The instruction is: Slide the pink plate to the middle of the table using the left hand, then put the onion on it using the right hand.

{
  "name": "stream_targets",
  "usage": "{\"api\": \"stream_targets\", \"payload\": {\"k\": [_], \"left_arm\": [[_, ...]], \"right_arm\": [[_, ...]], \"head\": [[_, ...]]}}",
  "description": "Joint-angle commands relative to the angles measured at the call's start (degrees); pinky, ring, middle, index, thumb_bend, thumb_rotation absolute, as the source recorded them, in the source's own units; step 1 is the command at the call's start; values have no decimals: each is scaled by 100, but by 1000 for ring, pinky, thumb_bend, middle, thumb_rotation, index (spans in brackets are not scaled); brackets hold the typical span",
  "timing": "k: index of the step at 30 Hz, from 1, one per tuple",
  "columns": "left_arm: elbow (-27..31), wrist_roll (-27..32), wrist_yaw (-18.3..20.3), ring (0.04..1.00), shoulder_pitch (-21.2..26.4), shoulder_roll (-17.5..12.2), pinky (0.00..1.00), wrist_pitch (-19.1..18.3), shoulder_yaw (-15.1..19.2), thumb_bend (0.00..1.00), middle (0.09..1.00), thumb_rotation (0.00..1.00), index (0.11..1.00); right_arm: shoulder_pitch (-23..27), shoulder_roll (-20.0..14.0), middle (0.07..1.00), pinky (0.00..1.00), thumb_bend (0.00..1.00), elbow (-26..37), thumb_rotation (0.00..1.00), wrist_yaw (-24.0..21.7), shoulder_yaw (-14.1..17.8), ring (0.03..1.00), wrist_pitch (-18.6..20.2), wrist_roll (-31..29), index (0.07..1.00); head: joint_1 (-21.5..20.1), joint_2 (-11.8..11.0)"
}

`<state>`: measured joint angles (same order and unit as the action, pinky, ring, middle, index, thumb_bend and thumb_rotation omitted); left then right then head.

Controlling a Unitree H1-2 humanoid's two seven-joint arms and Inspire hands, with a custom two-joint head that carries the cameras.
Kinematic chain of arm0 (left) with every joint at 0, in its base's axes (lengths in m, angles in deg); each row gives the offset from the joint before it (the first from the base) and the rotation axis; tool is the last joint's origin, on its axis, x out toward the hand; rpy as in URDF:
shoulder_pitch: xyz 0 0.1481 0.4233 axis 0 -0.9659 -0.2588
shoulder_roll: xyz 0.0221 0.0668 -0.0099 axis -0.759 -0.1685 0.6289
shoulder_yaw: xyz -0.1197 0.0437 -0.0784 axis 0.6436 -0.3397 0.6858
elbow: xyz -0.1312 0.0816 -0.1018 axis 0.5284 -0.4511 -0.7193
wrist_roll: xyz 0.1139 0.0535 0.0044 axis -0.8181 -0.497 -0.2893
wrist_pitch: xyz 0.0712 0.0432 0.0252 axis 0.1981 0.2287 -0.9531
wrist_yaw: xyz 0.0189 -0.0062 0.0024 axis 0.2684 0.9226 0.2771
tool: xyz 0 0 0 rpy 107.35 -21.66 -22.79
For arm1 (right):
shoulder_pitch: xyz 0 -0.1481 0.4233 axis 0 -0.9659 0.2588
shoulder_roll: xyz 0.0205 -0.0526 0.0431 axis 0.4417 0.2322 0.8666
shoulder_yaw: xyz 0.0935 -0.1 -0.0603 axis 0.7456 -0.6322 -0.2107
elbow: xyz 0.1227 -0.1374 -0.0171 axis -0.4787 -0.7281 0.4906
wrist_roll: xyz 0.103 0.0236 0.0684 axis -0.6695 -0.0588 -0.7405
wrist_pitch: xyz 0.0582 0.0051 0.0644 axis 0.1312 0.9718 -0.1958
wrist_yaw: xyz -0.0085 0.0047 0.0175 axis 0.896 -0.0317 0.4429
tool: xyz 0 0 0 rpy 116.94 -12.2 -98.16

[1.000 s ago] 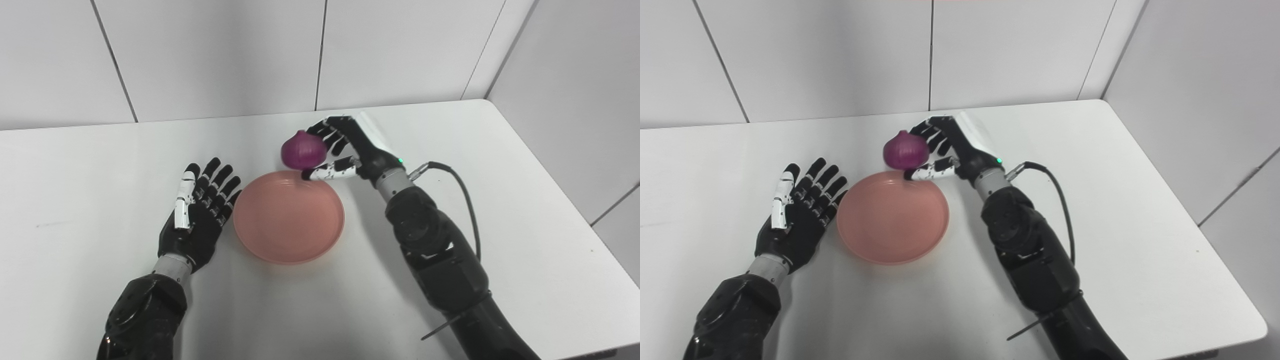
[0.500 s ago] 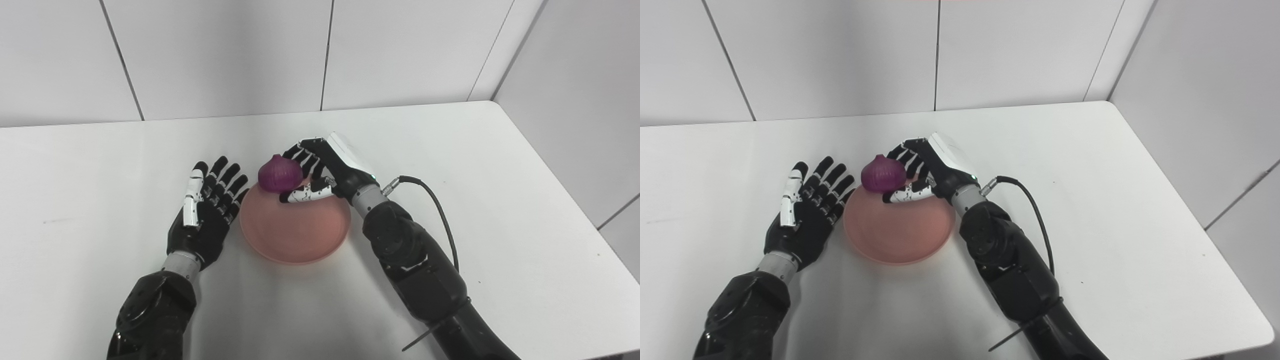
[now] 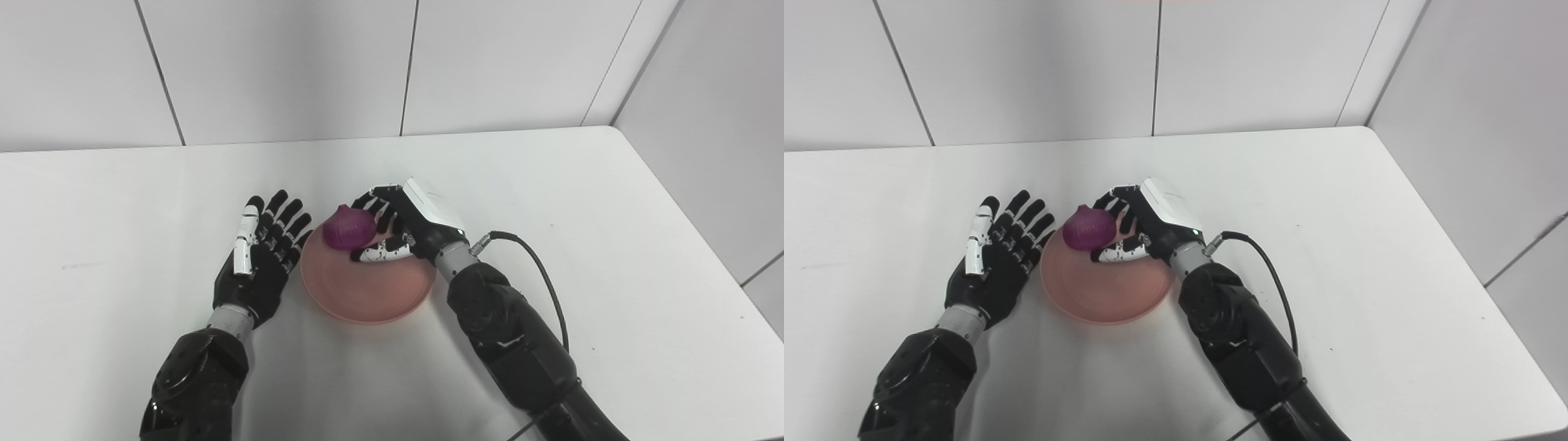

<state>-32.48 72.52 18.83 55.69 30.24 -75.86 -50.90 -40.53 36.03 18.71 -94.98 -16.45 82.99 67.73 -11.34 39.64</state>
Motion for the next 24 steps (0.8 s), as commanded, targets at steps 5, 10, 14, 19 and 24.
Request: {"api": "stream_targets", "payload": {"k": [5,10,14,19,24], "left_arm": [[92,33,-24,956,-2,24,936,-32,-59,433,967,1000,955],[99,36,-43,954,-8,21,932,-32,-69,437,963,1000,952],[115,69,-75,952,-15,19,931,-34,-84,436,962,1000,952],[114,88,-83,956,-8,9,937,-34,-96,431,966,1000,957],[108,42,-103,950,3,-3,928,-33,-109,432,959,1000,949]], "right_arm": [[49,-142,499,291,571,257,127,69,-29,394,-305,194,603],[-29,-194,488,271,585,272,118,113,-37,377,-389,218,599],[-72,-189,485,261,587,268,110,122,-11,370,-430,208,604],[-114,-171,572,326,680,285,203,175,6,457,-368,342,622],[-131,-150,623,360,815,328,305,103,25,504,-327,377,658]], "head": [[15,24],[9,22],[3,32],[4,36],[10,41]]}}
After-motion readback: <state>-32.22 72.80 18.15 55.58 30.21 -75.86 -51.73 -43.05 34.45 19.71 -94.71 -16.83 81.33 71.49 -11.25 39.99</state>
